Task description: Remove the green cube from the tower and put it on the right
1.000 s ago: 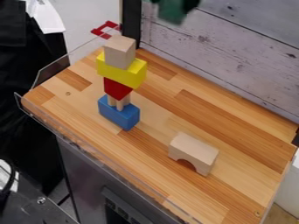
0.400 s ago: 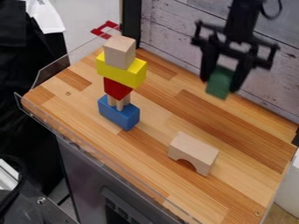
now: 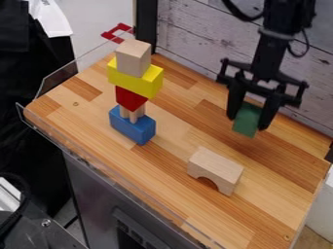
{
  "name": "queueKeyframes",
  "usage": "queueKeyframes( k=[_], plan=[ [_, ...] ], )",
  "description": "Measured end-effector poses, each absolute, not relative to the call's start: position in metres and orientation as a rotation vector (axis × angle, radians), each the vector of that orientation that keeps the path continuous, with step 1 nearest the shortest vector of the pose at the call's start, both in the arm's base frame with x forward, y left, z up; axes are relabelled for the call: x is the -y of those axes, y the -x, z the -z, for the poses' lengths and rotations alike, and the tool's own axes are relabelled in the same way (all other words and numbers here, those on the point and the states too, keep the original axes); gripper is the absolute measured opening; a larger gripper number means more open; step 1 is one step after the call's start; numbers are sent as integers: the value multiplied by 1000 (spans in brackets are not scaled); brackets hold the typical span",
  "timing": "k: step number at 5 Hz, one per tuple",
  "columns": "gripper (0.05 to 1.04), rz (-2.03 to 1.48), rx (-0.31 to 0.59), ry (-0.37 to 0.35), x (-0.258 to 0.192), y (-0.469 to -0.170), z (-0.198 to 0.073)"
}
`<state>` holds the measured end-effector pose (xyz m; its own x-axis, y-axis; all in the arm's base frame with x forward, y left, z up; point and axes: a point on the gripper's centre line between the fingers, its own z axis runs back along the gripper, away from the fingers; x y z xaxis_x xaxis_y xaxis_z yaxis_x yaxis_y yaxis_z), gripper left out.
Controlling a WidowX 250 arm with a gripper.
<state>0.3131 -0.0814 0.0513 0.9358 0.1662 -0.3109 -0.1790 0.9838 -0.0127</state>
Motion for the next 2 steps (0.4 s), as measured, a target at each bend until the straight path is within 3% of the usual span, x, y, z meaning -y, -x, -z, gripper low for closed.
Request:
queueKeyframes(
  k=[2],
  plan=[
    [560, -158, -336, 31, 89, -319, -32]
  ],
)
